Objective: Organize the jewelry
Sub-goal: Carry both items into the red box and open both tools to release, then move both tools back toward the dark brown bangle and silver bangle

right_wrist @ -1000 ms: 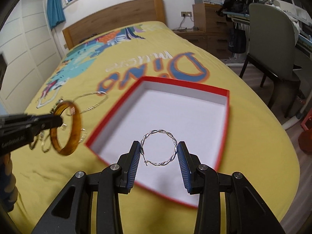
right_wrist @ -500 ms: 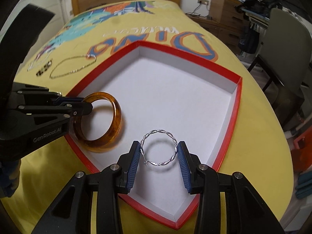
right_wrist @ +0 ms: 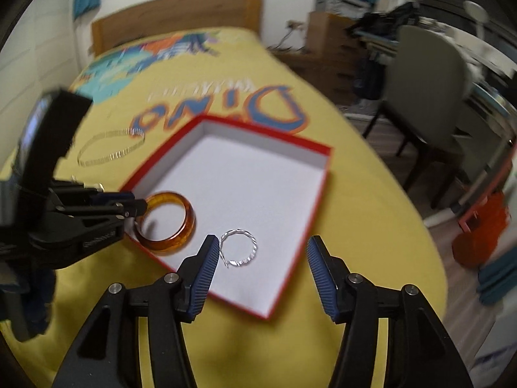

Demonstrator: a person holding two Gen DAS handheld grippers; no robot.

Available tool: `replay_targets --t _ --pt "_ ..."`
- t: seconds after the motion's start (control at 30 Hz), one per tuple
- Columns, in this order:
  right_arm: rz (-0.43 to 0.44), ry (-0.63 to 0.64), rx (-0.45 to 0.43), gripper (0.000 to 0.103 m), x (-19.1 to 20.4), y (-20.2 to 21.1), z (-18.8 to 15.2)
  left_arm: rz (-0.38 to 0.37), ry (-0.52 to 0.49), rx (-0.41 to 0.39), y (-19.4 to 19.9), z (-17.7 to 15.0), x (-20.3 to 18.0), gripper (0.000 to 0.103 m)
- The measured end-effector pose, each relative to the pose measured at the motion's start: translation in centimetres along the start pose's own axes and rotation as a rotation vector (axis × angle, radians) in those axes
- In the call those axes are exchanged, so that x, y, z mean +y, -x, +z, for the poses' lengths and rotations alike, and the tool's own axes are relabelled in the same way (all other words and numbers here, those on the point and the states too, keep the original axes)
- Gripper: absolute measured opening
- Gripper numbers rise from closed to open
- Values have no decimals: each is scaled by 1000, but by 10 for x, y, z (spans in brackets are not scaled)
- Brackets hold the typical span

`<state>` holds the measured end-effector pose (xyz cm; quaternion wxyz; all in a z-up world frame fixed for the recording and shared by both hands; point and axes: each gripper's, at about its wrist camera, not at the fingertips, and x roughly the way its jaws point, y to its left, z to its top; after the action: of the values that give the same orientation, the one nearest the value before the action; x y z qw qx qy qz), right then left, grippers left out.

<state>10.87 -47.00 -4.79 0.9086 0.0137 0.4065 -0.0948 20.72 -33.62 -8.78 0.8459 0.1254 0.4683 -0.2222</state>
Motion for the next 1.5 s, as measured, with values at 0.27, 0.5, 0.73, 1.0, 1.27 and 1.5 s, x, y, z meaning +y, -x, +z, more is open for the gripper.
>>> replay_targets --t 0.27,0.5,0.73,1.0,1.27,1.5 --pt "-12 -99 -67 63 -3 73 -20 -1 37 -79 58 -19 0 31" --pt "48 -127 -135 63 26 112 -23 24 66 -128 118 -53 25 31" --pt "141 -135 -172 63 66 132 -41 92 159 -159 171 -113 85 39" --pt "230 -117 -146 63 114 125 -61 177 247 -143 197 -177 155 39" --pt "287 -63 -115 63 149 114 -60 240 342 -123 201 -217 210 39" --pt "327 -19 -80 62 174 97 -55 263 414 -90 194 -234 245 39"
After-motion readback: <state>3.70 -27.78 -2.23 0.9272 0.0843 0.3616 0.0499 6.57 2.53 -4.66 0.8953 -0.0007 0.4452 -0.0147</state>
